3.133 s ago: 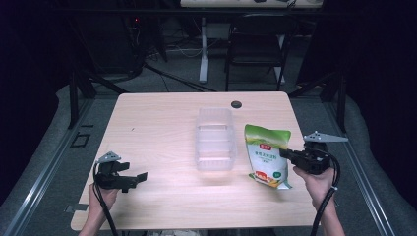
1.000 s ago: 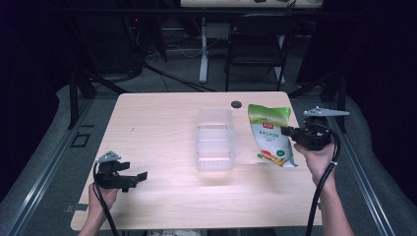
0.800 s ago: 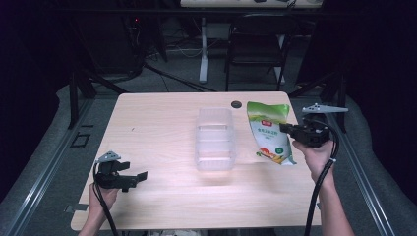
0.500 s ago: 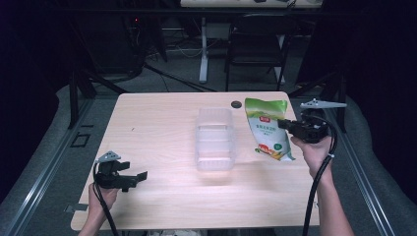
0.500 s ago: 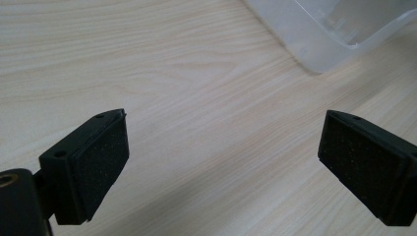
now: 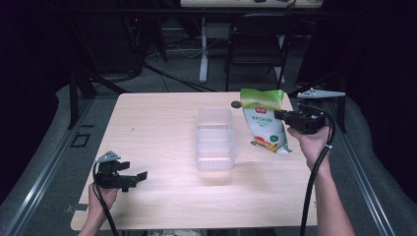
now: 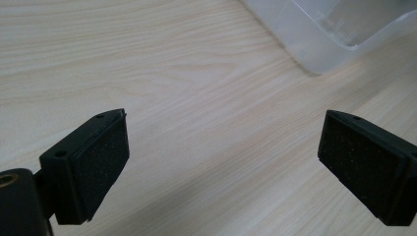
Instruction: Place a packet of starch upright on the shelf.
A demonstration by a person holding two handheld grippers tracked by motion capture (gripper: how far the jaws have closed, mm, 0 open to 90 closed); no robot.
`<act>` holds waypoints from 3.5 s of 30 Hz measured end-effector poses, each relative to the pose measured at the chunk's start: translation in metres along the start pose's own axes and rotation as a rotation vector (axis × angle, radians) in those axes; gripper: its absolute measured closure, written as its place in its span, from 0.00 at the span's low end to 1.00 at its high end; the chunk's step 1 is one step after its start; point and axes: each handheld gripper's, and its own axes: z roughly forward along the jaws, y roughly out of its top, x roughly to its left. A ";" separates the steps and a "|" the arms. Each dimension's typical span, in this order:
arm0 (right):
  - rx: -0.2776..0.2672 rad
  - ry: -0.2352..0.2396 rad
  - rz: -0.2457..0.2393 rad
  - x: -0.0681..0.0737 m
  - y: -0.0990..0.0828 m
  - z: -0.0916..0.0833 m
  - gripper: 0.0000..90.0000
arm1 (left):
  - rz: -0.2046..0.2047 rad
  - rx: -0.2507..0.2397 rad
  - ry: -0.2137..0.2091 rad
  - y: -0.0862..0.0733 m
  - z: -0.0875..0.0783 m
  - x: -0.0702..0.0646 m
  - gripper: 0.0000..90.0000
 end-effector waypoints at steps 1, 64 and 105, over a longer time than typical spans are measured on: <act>-0.001 0.001 -0.003 0.001 0.002 0.000 1.00 | 0.000 0.001 0.000 0.000 0.000 0.000 0.06; -0.034 0.140 -0.111 0.073 0.063 0.045 1.00 | 0.006 0.003 -0.013 0.000 0.001 0.000 0.06; 0.024 0.229 -0.121 0.101 0.045 0.085 1.00 | 0.004 0.001 -0.012 0.000 0.000 -0.001 0.06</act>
